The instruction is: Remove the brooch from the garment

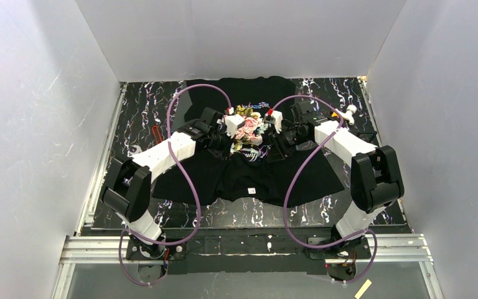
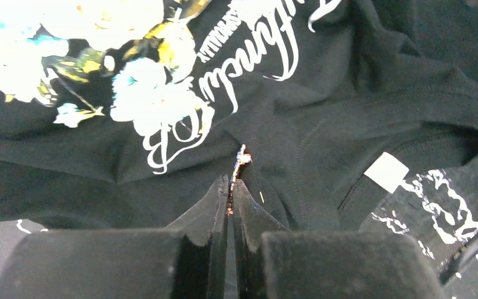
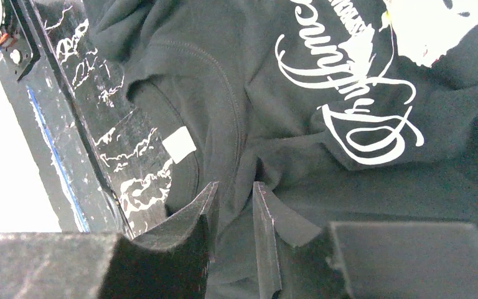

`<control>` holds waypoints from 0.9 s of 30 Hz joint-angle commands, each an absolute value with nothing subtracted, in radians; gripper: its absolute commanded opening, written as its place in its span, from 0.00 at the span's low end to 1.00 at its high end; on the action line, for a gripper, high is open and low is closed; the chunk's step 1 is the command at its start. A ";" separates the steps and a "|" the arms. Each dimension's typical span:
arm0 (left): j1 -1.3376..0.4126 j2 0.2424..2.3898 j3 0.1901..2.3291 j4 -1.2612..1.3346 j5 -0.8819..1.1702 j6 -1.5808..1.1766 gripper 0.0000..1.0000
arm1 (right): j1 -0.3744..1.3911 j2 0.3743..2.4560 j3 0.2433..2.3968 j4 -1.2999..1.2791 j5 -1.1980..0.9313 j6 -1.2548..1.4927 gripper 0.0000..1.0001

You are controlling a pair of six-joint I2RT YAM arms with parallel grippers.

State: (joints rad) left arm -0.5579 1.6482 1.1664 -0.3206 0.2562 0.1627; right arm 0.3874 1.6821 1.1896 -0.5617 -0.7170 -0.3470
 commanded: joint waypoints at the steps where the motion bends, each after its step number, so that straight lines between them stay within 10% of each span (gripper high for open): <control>1: -0.554 1.658 1.192 -0.245 0.167 0.120 0.00 | 0.386 1.674 1.239 -0.612 -0.715 -0.376 0.35; 27: -0.554 1.723 1.207 0.050 0.068 0.121 0.00 | 0.384 1.580 1.237 -0.670 -0.626 -0.393 0.39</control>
State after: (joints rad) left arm -0.5575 1.7283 1.1957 -0.0429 0.1112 0.0986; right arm 0.3866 1.6123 1.2144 -0.6559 -0.6304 -0.3771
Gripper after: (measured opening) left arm 0.019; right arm 0.386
